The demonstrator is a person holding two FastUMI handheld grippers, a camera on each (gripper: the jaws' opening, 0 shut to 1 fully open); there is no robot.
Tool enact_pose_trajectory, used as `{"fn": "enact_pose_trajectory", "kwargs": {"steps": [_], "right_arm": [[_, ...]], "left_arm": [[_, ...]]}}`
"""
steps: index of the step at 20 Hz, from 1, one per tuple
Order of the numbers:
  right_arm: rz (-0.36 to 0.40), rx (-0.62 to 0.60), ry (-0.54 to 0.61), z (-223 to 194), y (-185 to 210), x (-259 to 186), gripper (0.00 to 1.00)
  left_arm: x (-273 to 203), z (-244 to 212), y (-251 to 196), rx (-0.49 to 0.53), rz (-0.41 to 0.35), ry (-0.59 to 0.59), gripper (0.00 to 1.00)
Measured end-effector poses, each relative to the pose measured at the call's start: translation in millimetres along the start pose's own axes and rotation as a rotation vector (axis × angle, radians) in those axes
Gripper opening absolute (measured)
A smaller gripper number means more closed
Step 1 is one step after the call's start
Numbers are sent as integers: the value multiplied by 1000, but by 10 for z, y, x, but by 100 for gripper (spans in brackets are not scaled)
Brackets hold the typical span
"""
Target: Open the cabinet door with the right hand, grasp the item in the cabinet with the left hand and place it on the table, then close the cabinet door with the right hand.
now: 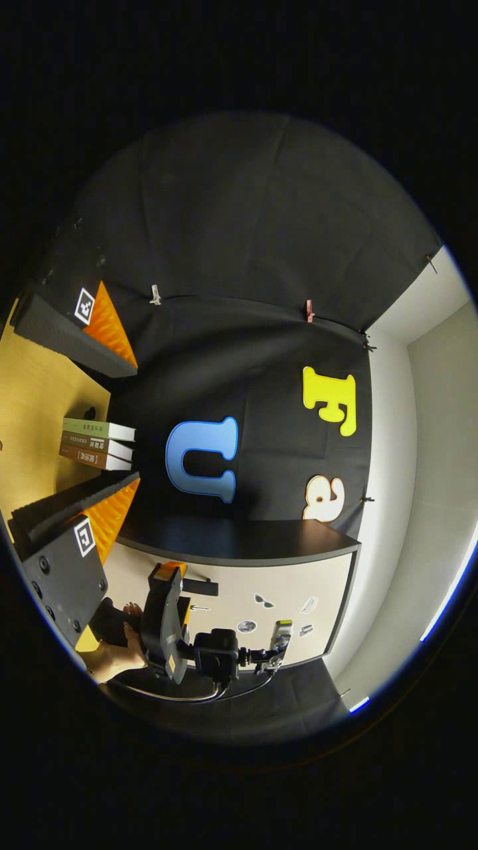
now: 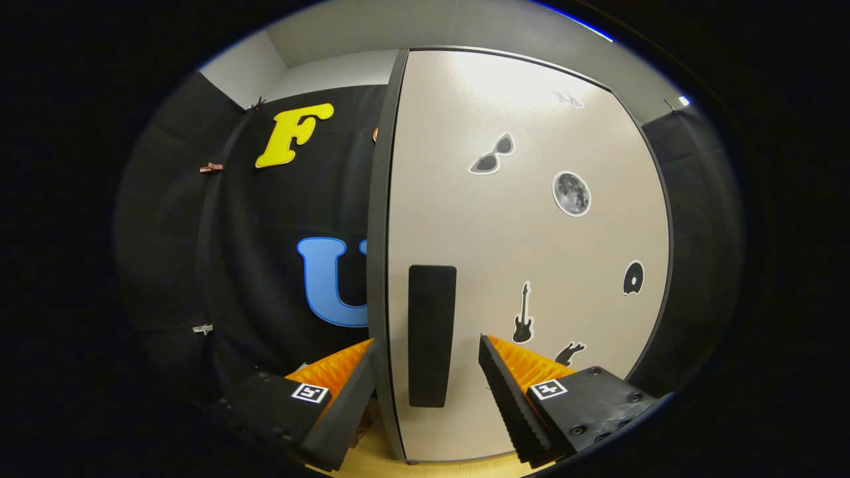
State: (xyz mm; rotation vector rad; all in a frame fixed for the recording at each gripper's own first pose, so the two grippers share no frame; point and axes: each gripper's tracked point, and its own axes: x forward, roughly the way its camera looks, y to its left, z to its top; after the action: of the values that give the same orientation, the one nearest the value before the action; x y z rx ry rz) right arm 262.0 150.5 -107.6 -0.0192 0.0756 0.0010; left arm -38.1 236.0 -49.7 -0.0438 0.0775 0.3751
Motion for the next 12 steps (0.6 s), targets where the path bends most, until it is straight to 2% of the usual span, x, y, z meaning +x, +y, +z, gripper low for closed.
{"fn": "enact_pose_trajectory", "kwargs": {"steps": [1,3,6,7,12], "right_arm": [[-20,-3,-4,7,-37,36,91],[6,27,12,-27,54,66,58],[-9,-18,-2,-7,32,47,27],[-8,-22,-4,-24,49,52,24],[21,-17,18,-19,36,-26,24]], "left_arm": [[13,-26,24,-3,5,6,90],[24,-48,85,-4,20,13,90],[9,-48,148,-8,40,13,90],[10,-58,155,-8,41,15,90],[24,-62,93,-18,17,22,87]]}}
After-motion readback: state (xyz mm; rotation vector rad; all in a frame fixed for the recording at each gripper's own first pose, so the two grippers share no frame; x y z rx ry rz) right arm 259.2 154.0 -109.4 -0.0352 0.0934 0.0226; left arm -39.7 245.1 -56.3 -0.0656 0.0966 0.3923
